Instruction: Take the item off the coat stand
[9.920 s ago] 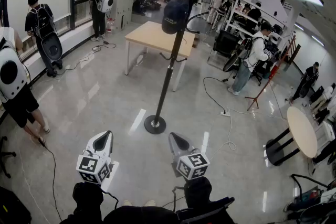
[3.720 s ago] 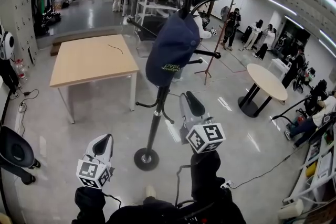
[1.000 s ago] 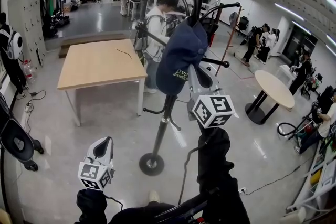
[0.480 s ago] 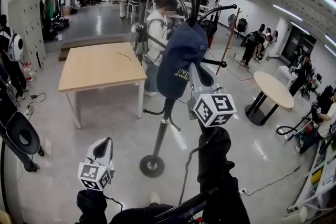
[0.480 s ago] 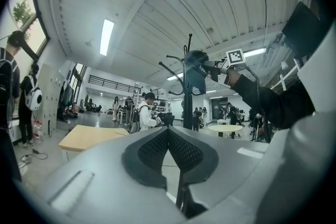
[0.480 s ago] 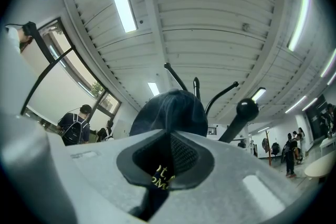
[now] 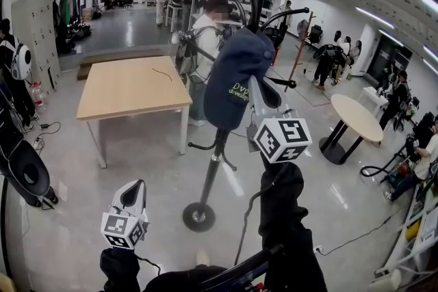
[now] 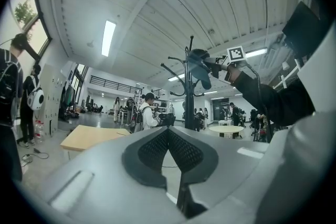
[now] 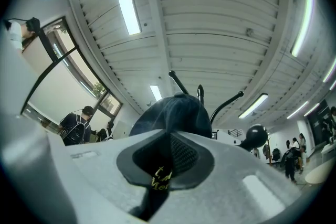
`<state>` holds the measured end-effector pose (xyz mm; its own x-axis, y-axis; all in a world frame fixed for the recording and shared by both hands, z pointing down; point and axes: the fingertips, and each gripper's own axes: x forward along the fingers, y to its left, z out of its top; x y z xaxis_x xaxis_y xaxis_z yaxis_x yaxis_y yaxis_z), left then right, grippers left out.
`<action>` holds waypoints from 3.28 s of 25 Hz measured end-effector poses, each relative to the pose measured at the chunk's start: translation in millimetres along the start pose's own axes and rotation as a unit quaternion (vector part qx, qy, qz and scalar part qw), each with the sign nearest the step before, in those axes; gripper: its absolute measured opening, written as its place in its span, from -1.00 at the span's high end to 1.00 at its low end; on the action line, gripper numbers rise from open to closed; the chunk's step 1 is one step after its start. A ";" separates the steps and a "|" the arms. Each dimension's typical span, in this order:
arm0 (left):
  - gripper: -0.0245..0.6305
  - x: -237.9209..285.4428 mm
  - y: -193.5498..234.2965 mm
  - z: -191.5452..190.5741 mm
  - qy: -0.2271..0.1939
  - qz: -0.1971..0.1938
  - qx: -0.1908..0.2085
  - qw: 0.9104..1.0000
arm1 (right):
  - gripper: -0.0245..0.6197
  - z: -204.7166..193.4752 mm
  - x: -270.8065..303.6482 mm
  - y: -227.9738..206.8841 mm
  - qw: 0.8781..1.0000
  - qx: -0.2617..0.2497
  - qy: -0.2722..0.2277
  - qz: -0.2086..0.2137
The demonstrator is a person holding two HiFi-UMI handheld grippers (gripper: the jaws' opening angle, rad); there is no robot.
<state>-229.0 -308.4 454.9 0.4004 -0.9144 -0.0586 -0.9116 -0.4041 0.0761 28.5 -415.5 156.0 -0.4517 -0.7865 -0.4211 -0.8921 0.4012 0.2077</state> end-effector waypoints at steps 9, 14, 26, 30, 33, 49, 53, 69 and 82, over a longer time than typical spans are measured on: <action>0.92 0.3 3.6 0.1 -0.001 0.001 0.003 1.000 | 0.90 16.7 7.1 4.5 1.000 -0.017 -0.011 0.004; 0.92 -1.8 4.0 1.1 -0.002 -0.001 0.005 1.000 | 0.90 32.9 8.0 8.1 0.999 -0.024 -0.024 0.006; 0.92 -7.1 7.6 4.5 -0.003 0.003 0.004 1.000 | 0.90 57.0 11.7 10.4 0.999 -0.032 -0.039 0.007; 0.92 -8.7 8.2 5.7 -0.003 0.004 0.003 1.000 | 0.90 66.7 14.0 12.4 0.998 -0.038 -0.044 0.007; 0.92 -8.8 7.8 6.2 -0.004 0.004 0.003 1.000 | 0.90 70.1 14.0 13.3 0.998 -0.038 -0.048 0.008; 0.92 -10.7 10.6 8.4 -0.013 0.011 0.001 1.000 | 0.90 98.8 10.0 21.8 0.996 -0.047 -0.079 0.015; 0.92 -11.5 12.2 7.0 -0.016 0.014 -0.002 1.000 | 0.90 102.4 9.5 23.8 0.995 -0.049 -0.084 0.016; 0.92 -20.8 16.2 0.7 -0.027 0.024 -0.008 0.999 | 0.90 123.4 1.7 38.9 0.992 -0.061 -0.111 0.026; 0.92 -29.9 8.4 10.5 -0.014 0.031 -0.012 0.999 | 0.90 125.2 -8.9 50.7 0.992 -0.052 -0.106 0.045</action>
<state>-249.6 -284.2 446.9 0.3399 -0.9370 -0.0802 -0.9321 -0.3470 0.1040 -12.0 -329.4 59.7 -0.5283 -0.6291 -0.5702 -0.8488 0.4059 0.3387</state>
